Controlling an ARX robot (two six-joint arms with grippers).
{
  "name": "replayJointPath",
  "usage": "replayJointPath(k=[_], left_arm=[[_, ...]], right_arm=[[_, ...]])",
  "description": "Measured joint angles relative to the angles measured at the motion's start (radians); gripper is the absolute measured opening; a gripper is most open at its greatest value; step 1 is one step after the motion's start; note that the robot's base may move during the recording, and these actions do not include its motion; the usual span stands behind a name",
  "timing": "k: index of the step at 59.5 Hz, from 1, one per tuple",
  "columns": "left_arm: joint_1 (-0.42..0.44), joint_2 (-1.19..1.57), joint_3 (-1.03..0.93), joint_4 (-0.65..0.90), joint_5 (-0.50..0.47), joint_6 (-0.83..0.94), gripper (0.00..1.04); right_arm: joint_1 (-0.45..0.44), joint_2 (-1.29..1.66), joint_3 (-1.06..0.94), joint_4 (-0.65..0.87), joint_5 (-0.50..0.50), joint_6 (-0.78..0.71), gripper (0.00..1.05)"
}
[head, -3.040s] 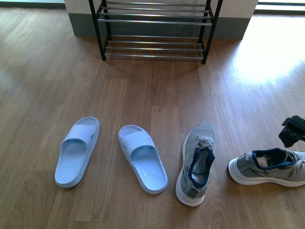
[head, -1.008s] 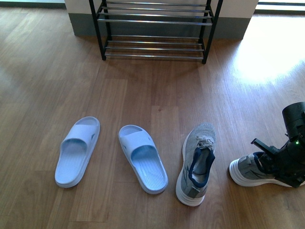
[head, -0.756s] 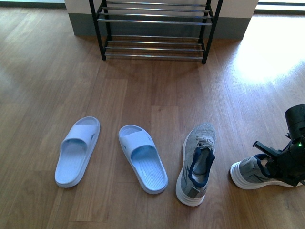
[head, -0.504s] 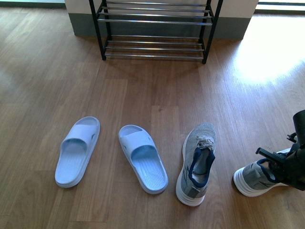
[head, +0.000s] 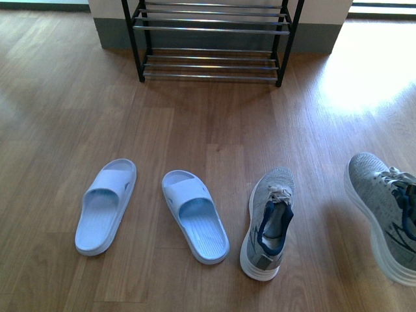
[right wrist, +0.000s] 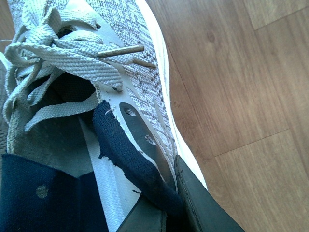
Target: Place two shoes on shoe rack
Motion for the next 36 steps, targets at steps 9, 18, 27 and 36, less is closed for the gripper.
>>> replayJointPath(k=[9,18,27,36], left_arm=[[0.000,0.000,0.000,0.000,0.000,0.000,0.95],[0.000,0.000,0.000,0.000,0.000,0.000,0.95],[0.000,0.000,0.000,0.000,0.000,0.000,0.95],[0.000,0.000,0.000,0.000,0.000,0.000,0.95]], right_arm=[[-0.052,-0.137,-0.104,0.024,-0.042,-0.037,0.01],[-0.095,-0.342,-0.233,0.018,-0.097,-0.050,0.01],[-0.116,-0.587,-0.336,-0.043,-0.174,-0.050,0.01],[-0.114,-0.917,-0.415,-0.183,-0.247,-0.047,0.01]])
